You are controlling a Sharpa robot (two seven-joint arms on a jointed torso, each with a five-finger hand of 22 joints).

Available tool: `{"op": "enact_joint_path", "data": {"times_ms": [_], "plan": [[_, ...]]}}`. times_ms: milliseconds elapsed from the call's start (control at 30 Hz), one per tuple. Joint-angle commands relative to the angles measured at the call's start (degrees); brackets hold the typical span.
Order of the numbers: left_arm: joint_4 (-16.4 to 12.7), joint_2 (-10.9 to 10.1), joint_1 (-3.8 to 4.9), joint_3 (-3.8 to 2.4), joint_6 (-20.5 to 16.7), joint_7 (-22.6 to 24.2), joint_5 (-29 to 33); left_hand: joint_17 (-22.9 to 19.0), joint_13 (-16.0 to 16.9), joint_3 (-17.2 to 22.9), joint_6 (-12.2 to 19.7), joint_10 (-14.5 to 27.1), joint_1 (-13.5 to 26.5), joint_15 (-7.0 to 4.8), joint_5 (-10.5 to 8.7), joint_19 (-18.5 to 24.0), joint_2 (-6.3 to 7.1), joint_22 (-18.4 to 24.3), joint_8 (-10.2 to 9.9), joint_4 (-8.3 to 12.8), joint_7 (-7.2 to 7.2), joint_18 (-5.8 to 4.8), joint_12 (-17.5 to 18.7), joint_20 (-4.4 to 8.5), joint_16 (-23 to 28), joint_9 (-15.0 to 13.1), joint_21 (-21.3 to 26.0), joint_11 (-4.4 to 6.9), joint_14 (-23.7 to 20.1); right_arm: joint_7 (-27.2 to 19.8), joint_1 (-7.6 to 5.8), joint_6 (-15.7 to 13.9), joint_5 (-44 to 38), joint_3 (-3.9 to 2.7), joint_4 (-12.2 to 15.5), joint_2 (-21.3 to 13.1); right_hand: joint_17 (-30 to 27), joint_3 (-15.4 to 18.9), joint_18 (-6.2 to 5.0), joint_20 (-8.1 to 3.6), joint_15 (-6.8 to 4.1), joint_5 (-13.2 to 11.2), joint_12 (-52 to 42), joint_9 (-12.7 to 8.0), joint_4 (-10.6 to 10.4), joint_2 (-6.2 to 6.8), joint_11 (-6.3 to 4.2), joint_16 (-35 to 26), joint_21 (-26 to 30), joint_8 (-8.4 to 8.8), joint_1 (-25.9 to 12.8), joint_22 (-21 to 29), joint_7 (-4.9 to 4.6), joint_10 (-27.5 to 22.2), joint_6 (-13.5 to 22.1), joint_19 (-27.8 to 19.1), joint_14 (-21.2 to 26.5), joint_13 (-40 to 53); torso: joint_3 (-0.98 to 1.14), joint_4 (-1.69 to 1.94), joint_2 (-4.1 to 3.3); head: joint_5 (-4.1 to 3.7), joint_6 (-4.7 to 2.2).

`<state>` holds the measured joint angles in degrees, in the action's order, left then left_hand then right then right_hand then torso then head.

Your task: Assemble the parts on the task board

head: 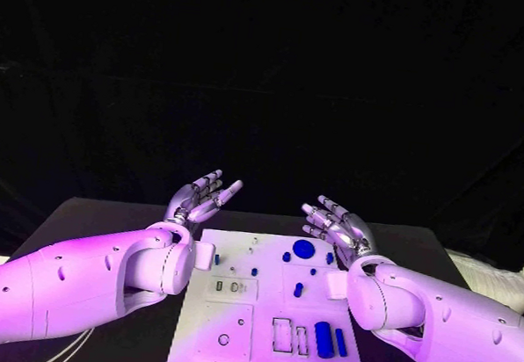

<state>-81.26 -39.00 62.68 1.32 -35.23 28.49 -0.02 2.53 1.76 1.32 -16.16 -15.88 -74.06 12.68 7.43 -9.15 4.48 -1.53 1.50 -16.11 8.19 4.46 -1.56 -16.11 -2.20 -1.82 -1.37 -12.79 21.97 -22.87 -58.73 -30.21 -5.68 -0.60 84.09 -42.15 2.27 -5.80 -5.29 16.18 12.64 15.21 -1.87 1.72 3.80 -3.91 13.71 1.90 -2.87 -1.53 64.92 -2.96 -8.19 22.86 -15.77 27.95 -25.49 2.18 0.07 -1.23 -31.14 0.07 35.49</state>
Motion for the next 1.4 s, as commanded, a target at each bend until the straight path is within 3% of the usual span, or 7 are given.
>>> {"op": "enact_joint_path", "data": {"times_ms": [33, 267, 433, 667, 833, 967, 1400], "plan": [[0.04, 0.12, 0.12, -0.03, 3.72, 0.28, -0.89, 0.13, 0.13, 0.05, -0.87, -0.87, -2.32, 0.35, 0.38, -0.35, 0.08, -0.15, 0.37, -0.63, 6.40, 0.89, -0.28, -0.78, -0.28, -0.12, -0.36, -0.26, 0.90, 4.28, 0.19, 10.77, -5.72, -0.12, -0.80, 0.40, 0.22, -0.50, -1.02, 0.54, 0.25, 0.52, -0.58, 0.27, 0.98, -0.36, 0.19, 0.58, -0.31, -0.42, 3.22, -0.20, -7.66, 2.51, -2.18, 1.23, -2.28, 0.27, 0.00, -0.02, 0.00, 0.00, 0.00], [0.04, 0.12, 0.12, -0.03, 3.72, 0.28, -0.89, 0.22, 0.20, 0.09, -1.17, -1.40, -2.37, 0.38, 0.35, -0.56, -0.09, -0.21, 0.44, -0.59, 6.47, 0.96, -0.38, -0.77, -0.40, -0.17, -0.46, -0.37, 1.40, 5.63, 0.40, 13.95, -7.24, -0.22, -1.64, 0.78, 0.69, -1.09, -2.03, 0.49, 0.41, 0.35, -1.27, 0.83, 3.82, -0.99, 0.50, 1.20, -1.33, -1.09, 6.17, -0.77, -7.83, 11.16, -9.27, 5.20, -10.45, 0.78, 0.00, -0.02, 0.00, 0.00, 0.00], [-2.14, -3.10, -0.02, -0.02, 4.86, 1.47, 0.22, 0.69, 0.48, 0.27, -3.62, -4.56, -3.07, 0.59, 0.23, -2.18, -1.10, -0.61, 0.85, -0.35, 6.67, 1.76, -0.76, -0.73, -1.01, -0.44, -1.20, -0.77, 4.88, 2.12, 0.23, 8.87, -18.42, -0.49, -2.52, -1.45, 1.28, -1.76, -3.23, 0.45, -0.65, 0.24, -1.98, 1.31, 5.42, -1.32, -0.27, 2.03, -3.36, -1.69, 7.91, -1.61, -7.30, 21.17, -16.91, 12.16, -21.44, 1.30, -0.18, 0.13, -0.29, -0.43, 0.25], [-5.44, -6.10, 0.01, -0.02, 5.44, 2.98, 1.22, 2.51, 1.33, -0.11, -13.58, -17.37, -4.96, 0.48, 0.09, -18.61, -2.79, -3.99, 2.42, 0.68, 6.10, 3.11, -2.30, -0.56, -4.61, -1.28, -7.69, -1.98, 21.56, 1.42, -0.43, 6.92, -25.35, -1.06, -2.87, -2.26, 1.37, -3.59, -5.13, 0.30, -2.67, -0.24, -2.41, 1.84, 6.95, -1.29, -2.05, 2.41, -5.68, -2.39, 9.26, -1.99, -5.93, 31.12, -29.36, 16.94, -29.74, 1.43, -0.36, 0.08, -1.32, -0.51, 0.01], [-8.43, -9.17, 0.11, -0.03, 6.97, 3.39, 2.51, 3.12, 2.25, -0.90, -24.83, -33.76, -5.91, -2.39, 0.07, -31.90, -4.19, -6.40, 4.14, 1.90, 6.28, 5.70, -4.58, -0.27, -7.05, -2.04, -13.83, 0.50, 30.32, 1.79, -1.77, 5.88, -31.91, -1.35, -3.02, -2.88, 1.41, -5.69, -5.32, -0.61, -3.89, -0.67, -2.15, 2.07, 7.94, -0.72, -2.96, 2.71, -7.34, -2.43, 9.63, -2.25, -5.36, 34.62, -36.03, 20.35, -33.95, 1.37, -0.39, -0.04, -2.95, -0.65, -0.31], [-11.11, -11.48, 0.27, -0.04, 8.97, 2.85, 3.76, 3.65, 2.00, -1.47, -33.43, -37.77, -6.39, -4.04, 0.06, -38.67, -5.13, -7.36, 5.29, 2.85, 5.82, 6.12, -4.82, 1.09, -8.49, -2.42, -16.94, 1.42, 36.23, 3.46, -2.91, 5.05, -39.26, -1.65, -3.15, -3.57, 1.46, -7.96, -5.31, -2.41, -5.26, -0.94, -2.00, 2.09, 8.70, -0.05, -3.72, 3.15, -9.83, -2.37, 9.68, -3.01, -4.84, 37.45, -38.55, 24.85, -37.86, 1.37, -0.51, 0.08, -4.23, -0.80, -0.67], [-20.29, -15.94, 1.04, -0.34, 12.98, 1.07, 7.89, 4.96, 1.94, -2.49, -36.66, -41.34, -6.87, -5.60, 0.09, -44.91, -6.55, -7.23, 3.89, 4.75, 5.09, 6.12, -3.28, 2.81, -8.04, -1.97, -18.55, 2.55, 42.04, 18.67, -6.35, 7.57, -71.50, -2.46, -2.60, -4.75, 4.39, -8.74, -5.00, -9.34, -10.97, -4.29, -1.73, 2.13, 10.67, 3.38, -7.33, 8.05, -27.65, -2.38, 11.85, -13.10, -2.36, 45.37, -43.90, 34.56, -55.36, 1.44, -1.09, 1.39, -9.41, -2.26, -1.52]]}}
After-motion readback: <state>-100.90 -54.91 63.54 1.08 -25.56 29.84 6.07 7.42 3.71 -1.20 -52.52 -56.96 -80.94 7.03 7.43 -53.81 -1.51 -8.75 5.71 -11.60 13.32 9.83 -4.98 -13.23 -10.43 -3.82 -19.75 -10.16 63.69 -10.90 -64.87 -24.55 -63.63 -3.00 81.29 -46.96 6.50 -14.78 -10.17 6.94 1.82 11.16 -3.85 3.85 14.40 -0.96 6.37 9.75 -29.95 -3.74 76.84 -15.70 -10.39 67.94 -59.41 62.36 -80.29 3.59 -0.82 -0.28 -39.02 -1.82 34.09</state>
